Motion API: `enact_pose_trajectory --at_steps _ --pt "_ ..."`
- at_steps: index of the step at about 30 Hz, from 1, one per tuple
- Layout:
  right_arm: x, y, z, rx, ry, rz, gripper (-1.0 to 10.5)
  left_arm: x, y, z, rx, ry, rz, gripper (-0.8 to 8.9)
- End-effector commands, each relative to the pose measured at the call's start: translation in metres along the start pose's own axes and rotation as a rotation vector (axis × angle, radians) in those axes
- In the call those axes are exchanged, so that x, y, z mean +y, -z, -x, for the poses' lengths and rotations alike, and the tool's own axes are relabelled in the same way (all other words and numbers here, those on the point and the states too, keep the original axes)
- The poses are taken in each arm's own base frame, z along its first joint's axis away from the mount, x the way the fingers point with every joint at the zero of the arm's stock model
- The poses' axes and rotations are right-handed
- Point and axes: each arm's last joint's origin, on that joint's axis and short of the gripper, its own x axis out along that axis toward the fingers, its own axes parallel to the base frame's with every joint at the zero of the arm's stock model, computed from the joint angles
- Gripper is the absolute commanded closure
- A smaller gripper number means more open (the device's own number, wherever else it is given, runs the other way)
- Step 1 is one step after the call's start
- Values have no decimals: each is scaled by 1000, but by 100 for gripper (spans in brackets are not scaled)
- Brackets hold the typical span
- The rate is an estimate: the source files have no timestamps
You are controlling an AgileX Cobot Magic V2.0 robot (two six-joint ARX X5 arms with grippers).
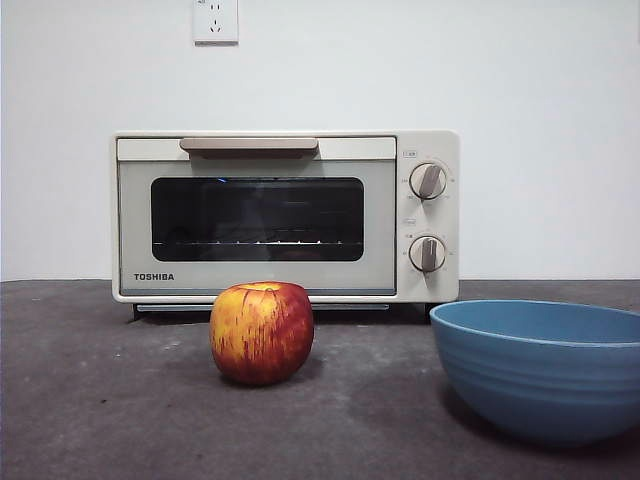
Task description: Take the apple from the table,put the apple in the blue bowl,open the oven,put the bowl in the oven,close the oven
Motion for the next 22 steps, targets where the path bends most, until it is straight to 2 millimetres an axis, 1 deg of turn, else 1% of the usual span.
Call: enact_pose_trajectory --at_steps 1,4,8,13,18,22 --pt "5 -10 0 48 -24 -14 943 -8 -13 5 12 33 9 806" --pt "11 -23 -1 96 -62 -17 943 -15 -23 7 50 73 15 806" --pt "21 -41 -4 177 -135 29 943 -24 -39 7 105 114 3 806" --pt "35 -63 -11 312 -233 117 943 -37 -64 9 196 118 -76 806" --pt "51 -80 -19 425 -328 189 943 -52 -89 11 266 146 -147 806" --pt "64 -87 -23 506 -406 267 943 -64 -102 13 313 189 -207 806"
